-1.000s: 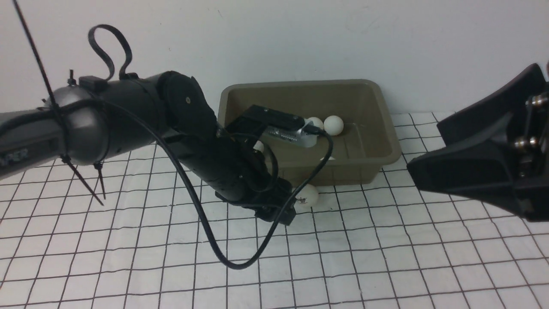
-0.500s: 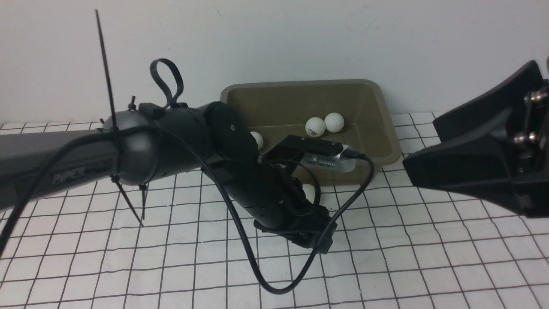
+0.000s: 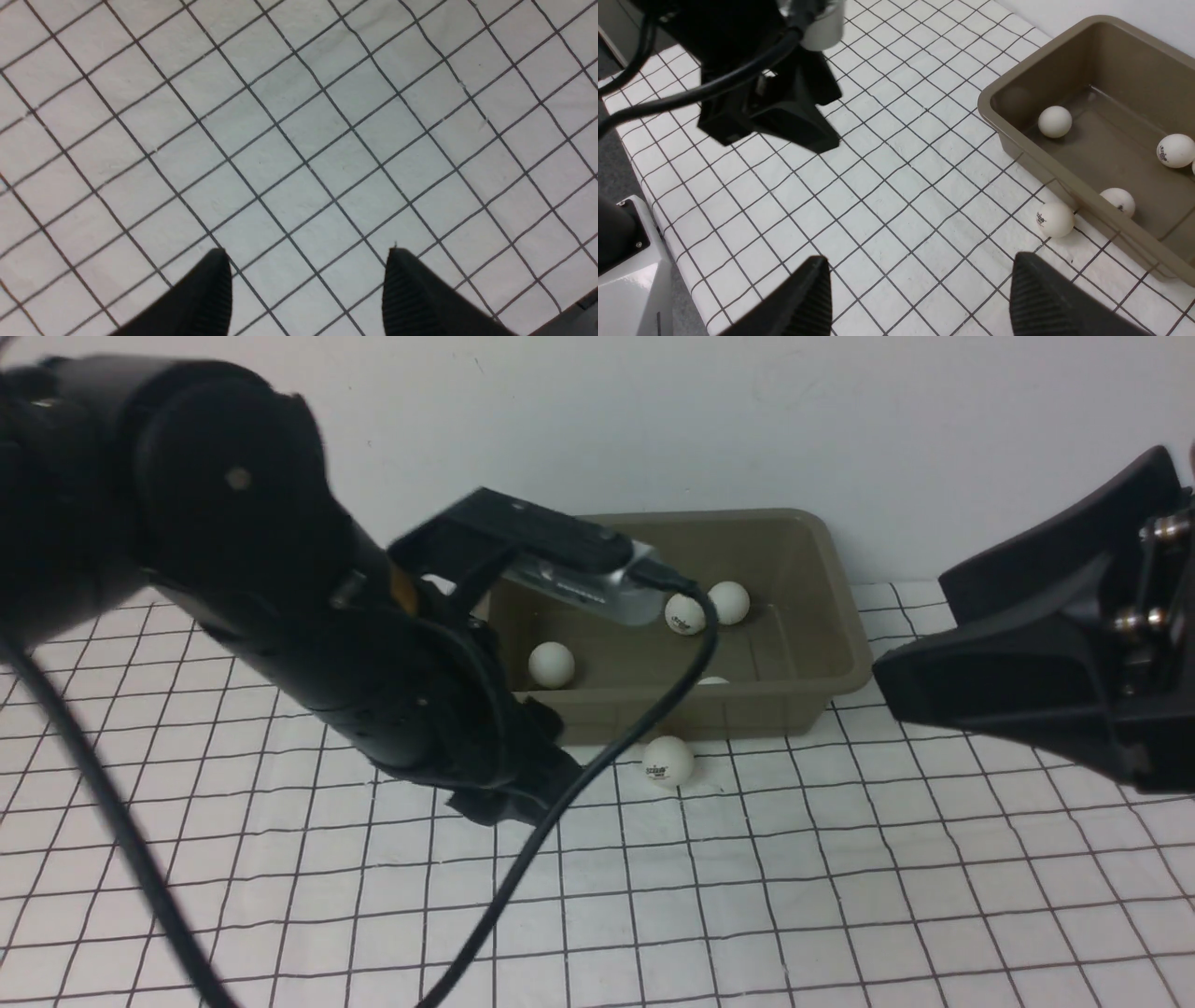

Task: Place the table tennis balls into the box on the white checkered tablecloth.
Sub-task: 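Reach for and grasp a ping pong ball on the table beside the basket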

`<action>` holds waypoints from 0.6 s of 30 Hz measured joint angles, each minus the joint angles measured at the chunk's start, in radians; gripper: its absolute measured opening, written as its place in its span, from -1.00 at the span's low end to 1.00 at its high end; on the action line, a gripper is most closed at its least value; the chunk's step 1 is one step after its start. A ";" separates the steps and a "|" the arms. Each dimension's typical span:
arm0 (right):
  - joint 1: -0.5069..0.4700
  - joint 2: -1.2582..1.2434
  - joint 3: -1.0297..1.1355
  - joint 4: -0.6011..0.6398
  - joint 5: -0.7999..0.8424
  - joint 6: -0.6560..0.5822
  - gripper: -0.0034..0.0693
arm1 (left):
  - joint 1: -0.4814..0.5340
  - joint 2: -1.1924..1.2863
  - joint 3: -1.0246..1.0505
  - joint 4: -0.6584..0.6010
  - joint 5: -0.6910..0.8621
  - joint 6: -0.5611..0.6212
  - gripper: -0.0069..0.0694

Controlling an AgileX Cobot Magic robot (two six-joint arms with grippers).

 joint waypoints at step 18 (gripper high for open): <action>0.000 0.000 0.000 0.058 -0.020 -0.028 0.37 | -0.017 0.071 0.603 -0.324 -1.146 0.002 0.21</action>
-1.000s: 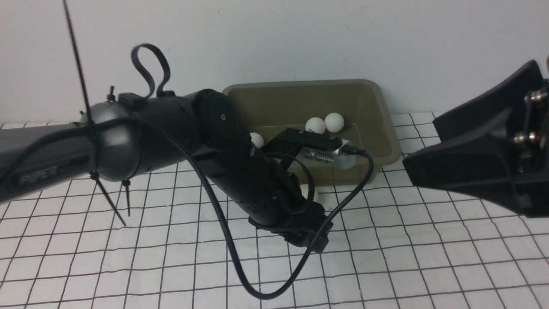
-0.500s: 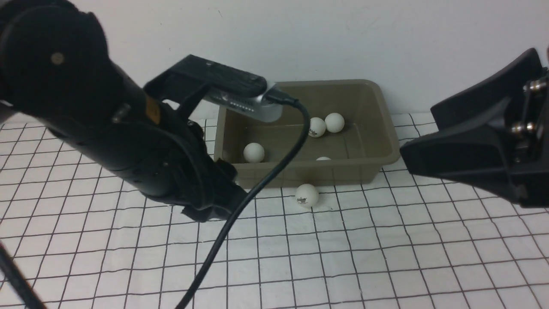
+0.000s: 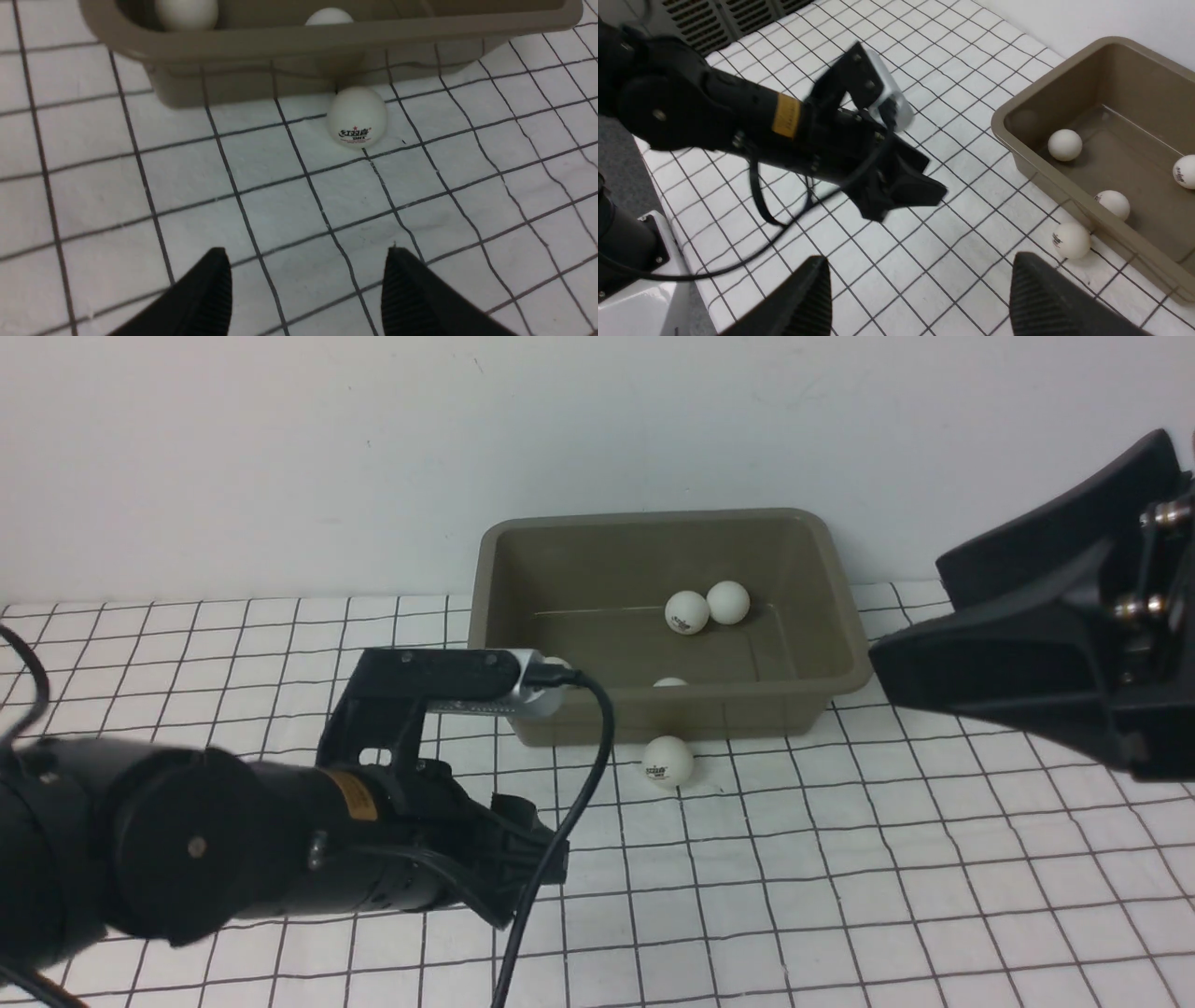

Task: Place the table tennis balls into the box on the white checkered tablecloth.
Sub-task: 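Reach for and grasp a ping pong ball on the table beside the basket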

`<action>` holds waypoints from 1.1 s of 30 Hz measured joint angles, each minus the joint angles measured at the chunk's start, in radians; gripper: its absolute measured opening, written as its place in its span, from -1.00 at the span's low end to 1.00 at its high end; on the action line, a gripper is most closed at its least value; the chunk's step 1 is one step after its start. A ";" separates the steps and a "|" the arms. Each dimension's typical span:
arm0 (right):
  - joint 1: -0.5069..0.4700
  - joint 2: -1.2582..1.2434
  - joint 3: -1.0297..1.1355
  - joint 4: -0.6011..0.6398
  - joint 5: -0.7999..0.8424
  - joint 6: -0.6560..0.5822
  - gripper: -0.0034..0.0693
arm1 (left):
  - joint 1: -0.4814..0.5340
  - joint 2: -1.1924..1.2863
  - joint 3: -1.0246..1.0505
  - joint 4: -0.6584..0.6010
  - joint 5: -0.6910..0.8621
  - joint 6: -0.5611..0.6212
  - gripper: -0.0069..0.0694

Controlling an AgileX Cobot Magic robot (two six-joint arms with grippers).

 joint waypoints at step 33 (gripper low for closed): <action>0.000 0.000 0.000 0.016 0.021 0.001 0.37 | -0.048 0.452 -0.157 0.588 -0.428 -0.227 0.50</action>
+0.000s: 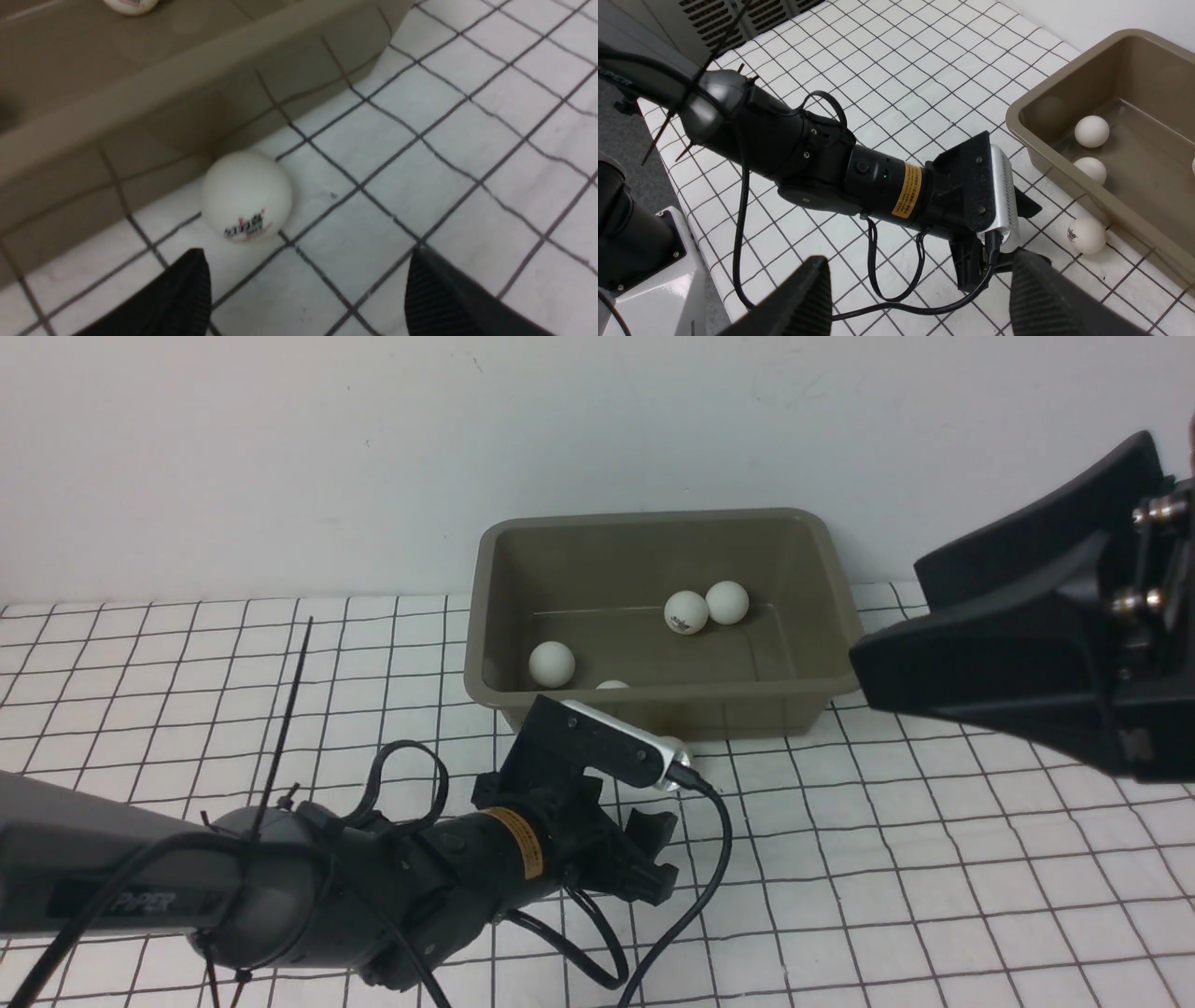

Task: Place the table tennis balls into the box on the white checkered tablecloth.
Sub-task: 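Reach for and grasp a ping pong ball on the table beside the basket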

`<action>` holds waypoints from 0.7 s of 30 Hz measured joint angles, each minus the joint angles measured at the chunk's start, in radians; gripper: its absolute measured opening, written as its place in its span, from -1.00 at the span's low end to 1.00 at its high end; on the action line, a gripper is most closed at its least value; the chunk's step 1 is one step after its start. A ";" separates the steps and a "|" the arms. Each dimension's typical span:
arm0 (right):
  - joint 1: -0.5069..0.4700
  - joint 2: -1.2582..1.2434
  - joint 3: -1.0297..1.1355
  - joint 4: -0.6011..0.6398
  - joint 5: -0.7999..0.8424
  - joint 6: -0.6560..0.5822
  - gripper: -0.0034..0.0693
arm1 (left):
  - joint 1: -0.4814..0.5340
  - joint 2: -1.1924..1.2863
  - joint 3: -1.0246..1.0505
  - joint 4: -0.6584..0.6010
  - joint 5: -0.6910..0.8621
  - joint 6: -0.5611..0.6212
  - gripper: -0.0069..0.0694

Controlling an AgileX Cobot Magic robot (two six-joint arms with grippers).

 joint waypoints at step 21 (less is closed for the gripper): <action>0.000 0.000 0.000 -0.002 0.033 0.000 0.36 | 0.000 0.168 -0.175 -0.038 0.001 0.026 0.50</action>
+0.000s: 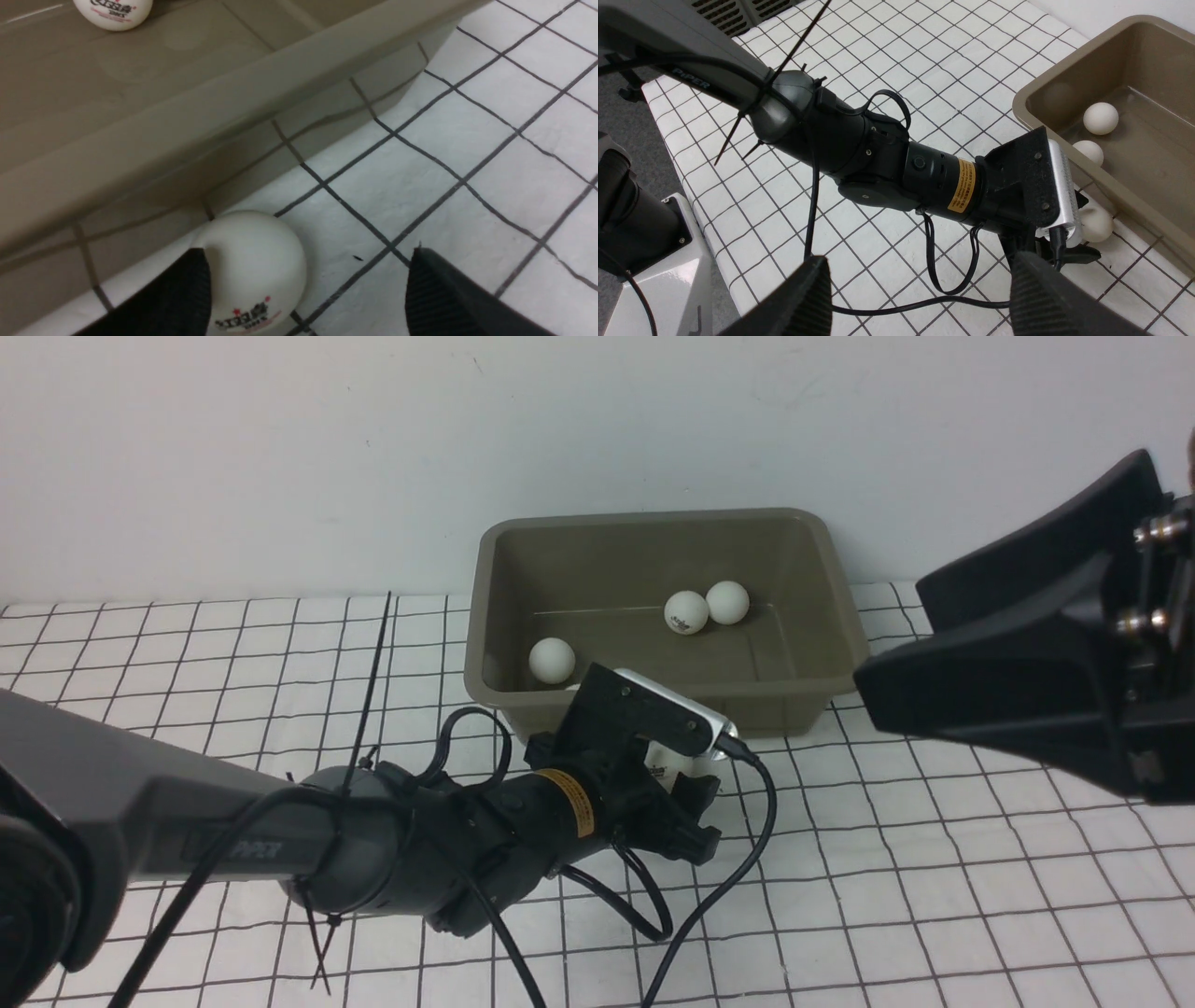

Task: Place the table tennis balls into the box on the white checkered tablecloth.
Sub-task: 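Reach for and grasp a ping pong ball on the table beside the basket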

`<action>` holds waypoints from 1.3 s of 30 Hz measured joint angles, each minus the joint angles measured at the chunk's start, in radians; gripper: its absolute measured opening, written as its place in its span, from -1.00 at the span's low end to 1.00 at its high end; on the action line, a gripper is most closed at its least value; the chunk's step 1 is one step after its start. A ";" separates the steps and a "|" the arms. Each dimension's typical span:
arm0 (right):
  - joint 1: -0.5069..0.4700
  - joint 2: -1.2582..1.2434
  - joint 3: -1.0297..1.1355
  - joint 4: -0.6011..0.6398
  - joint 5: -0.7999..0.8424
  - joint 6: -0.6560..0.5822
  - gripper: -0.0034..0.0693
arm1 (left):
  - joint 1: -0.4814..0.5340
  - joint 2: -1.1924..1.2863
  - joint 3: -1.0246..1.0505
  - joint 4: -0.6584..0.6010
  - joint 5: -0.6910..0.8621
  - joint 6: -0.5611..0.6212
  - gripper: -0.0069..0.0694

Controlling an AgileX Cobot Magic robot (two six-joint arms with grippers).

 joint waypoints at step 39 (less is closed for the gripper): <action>0.000 0.000 0.000 0.000 0.026 -0.011 0.36 | -0.008 -0.059 -0.010 -0.179 0.097 0.142 -0.83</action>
